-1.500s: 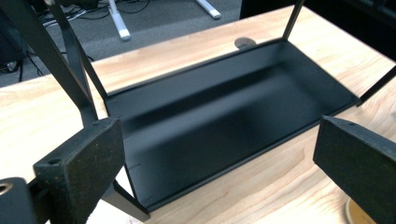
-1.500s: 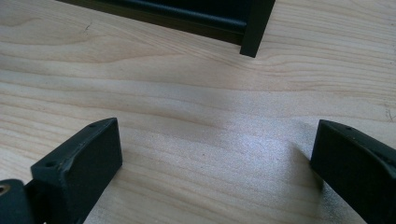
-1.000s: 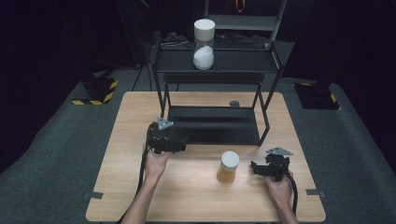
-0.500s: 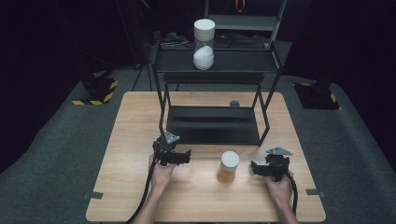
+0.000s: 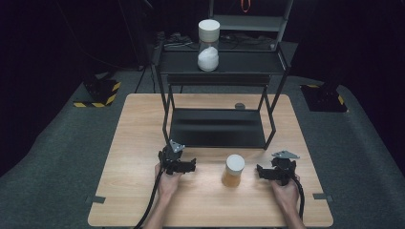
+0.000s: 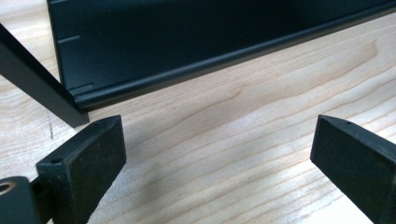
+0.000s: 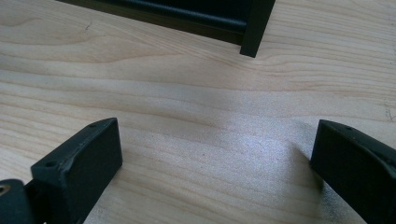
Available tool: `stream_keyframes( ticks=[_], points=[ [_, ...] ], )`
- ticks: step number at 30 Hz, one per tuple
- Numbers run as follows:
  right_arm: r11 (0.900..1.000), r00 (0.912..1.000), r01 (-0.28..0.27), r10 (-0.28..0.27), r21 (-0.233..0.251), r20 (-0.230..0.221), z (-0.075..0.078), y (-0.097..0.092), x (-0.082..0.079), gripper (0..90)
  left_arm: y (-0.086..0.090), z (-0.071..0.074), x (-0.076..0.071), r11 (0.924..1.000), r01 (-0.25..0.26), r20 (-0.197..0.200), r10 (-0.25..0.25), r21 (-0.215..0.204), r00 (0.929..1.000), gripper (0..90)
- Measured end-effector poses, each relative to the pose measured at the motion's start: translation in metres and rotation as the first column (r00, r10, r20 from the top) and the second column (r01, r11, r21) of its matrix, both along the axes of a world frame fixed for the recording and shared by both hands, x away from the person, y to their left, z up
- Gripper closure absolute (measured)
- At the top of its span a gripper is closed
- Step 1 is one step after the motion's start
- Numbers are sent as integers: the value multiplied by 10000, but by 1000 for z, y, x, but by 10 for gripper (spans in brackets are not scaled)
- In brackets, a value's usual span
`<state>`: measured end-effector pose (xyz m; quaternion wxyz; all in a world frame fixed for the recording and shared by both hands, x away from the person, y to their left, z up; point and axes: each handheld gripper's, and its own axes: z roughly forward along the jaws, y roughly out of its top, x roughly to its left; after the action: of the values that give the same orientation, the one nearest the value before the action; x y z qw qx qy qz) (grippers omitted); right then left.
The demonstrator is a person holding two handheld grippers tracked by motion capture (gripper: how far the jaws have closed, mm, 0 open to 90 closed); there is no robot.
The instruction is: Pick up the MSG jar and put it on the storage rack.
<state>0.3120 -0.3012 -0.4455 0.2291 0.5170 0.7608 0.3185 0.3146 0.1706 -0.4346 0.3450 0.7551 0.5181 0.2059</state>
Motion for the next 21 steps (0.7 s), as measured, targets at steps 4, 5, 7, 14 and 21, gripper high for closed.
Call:
stream_keyframes(
  ticks=[4, 5, 7, 14, 21],
  points=[
    [10000, 10000, 2, -2, 2, -2, 0, 0, 0, 13, -1, -3, 0, 9999, -95, -49, 95, 51, 9999, 35],
    [10000, 10000, 4, -4, 1, -1, 0, 0, 0, 13, -1, -4, 0, 9999, -120, -60, 120, 41, 9999, 35],
    [10000, 10000, 3, -3, 2, -3, 0, 0, 0, 13, -2, -6, 0, 9998, -153, -106, 154, 93, 9998, 35],
    [10000, 10000, 3, -3, 1, -3, 0, 0, 0, 13, -10, -12, 1, 9986, -275, -186, 283, 445, 9994, 35],
    [10000, 10000, 2, -2, 1, -4, 0, 0, 0, 14, -11, -16, -3, 9985, -296, -18, 297, 458, 9996, 33]
  ],
)
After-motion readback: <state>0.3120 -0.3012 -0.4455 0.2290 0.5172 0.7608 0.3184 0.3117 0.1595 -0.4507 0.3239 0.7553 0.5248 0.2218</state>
